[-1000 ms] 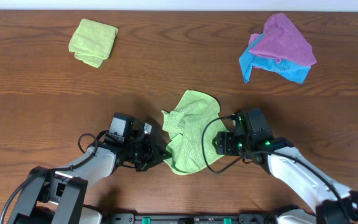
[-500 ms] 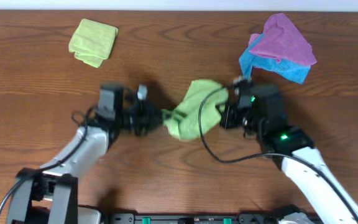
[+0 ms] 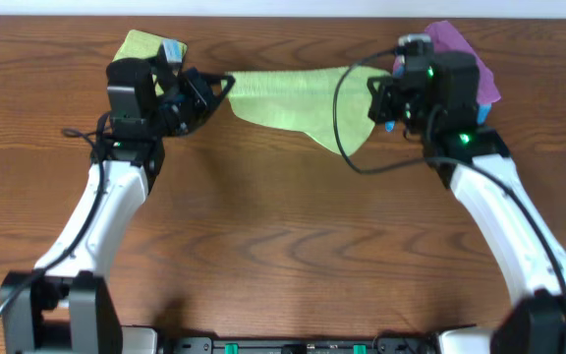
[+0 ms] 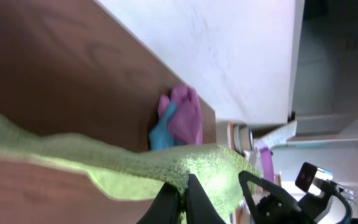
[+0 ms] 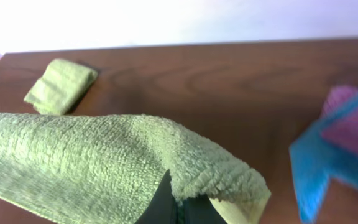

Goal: Fold the cloth
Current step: 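Lift the cloth with both grippers, pull it back and lay it flat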

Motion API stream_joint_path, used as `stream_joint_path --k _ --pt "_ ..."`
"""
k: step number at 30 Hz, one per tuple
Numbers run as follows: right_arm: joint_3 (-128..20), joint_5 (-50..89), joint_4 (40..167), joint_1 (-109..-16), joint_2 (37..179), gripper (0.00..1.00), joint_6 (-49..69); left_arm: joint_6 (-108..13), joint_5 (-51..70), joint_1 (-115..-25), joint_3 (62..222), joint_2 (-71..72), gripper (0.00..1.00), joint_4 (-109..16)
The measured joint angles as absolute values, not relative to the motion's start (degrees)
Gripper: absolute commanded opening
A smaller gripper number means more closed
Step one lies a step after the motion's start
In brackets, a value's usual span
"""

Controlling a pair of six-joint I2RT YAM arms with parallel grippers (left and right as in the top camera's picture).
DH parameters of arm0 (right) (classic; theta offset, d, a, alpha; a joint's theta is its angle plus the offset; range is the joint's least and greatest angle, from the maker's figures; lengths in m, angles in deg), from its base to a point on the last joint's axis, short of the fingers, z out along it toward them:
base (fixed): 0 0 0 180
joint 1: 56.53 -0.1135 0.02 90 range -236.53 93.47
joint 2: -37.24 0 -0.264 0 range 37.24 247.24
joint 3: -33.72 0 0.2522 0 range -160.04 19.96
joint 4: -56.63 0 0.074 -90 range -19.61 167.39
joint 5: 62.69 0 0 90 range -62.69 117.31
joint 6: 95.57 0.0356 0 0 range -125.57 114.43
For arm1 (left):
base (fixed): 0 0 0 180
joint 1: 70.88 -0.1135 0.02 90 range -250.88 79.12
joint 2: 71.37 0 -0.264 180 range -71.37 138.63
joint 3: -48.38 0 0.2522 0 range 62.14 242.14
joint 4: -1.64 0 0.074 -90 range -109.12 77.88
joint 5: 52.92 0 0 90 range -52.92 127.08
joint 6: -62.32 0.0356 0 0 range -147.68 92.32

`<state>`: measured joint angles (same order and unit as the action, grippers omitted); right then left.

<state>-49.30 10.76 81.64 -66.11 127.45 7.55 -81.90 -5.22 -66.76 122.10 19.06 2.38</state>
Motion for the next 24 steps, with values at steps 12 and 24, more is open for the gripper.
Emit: stream_joint_path --k 12,24 --pt "-68.27 10.52 89.99 -65.65 138.54 0.01 4.32 -75.36 -7.8 -68.47 148.14 35.34 0.06 -12.22" --pt "-69.1 8.46 118.44 -67.03 138.56 0.02 1.26 -50.51 -10.14 -69.98 150.04 35.36 0.06 -55.41"
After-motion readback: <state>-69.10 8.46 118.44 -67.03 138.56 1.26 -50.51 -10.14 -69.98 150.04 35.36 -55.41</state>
